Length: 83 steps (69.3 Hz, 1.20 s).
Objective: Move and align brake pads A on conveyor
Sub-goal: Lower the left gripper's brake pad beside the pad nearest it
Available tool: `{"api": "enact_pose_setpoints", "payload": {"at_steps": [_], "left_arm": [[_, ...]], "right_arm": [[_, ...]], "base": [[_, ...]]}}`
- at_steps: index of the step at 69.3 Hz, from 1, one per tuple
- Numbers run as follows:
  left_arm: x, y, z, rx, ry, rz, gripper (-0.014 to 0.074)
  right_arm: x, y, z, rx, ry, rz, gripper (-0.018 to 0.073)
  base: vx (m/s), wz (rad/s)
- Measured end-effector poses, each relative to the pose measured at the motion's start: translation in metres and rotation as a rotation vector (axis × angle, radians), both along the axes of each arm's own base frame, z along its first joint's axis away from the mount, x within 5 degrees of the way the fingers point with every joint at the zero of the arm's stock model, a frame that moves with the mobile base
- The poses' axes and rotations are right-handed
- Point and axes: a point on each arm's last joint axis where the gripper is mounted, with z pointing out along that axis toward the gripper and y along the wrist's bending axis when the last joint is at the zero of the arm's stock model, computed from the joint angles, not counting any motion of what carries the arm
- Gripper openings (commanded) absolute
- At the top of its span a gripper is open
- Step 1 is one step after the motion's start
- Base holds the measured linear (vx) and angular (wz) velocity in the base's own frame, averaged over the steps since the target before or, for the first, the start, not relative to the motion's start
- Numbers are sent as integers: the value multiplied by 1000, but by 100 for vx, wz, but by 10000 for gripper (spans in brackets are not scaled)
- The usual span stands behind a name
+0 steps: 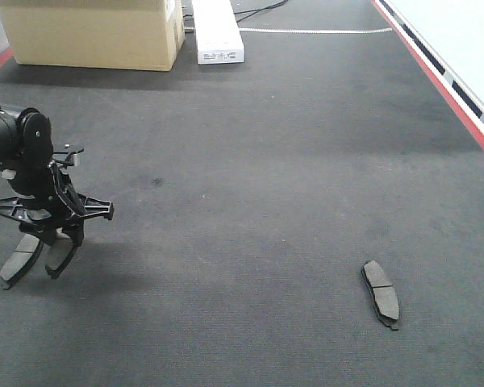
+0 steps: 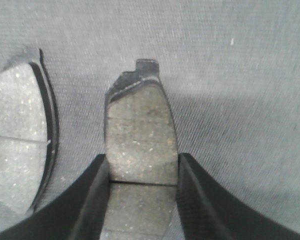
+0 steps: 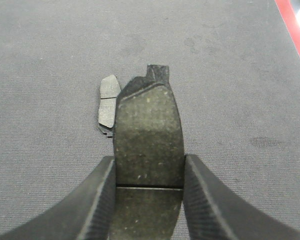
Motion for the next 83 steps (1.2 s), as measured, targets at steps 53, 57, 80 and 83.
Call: {"api": "enact_pose_setpoints", "payload": {"at_steps": [53, 57, 80, 83], "left_arm": [[2, 0, -25, 20, 91, -12, -6], [2, 0, -29, 21, 98, -13, -6], [3, 0, -35, 26, 114, -36, 95], [3, 0, -35, 28, 114, -43, 129]], "right_arm": [[0, 0, 0, 0, 0, 0, -4], [0, 0, 0, 0, 0, 0, -4], [0, 0, 0, 0, 0, 0, -4], [0, 0, 0, 0, 0, 0, -4]], "base": [[0, 0], [0, 0], [0, 0], [0, 0]]}}
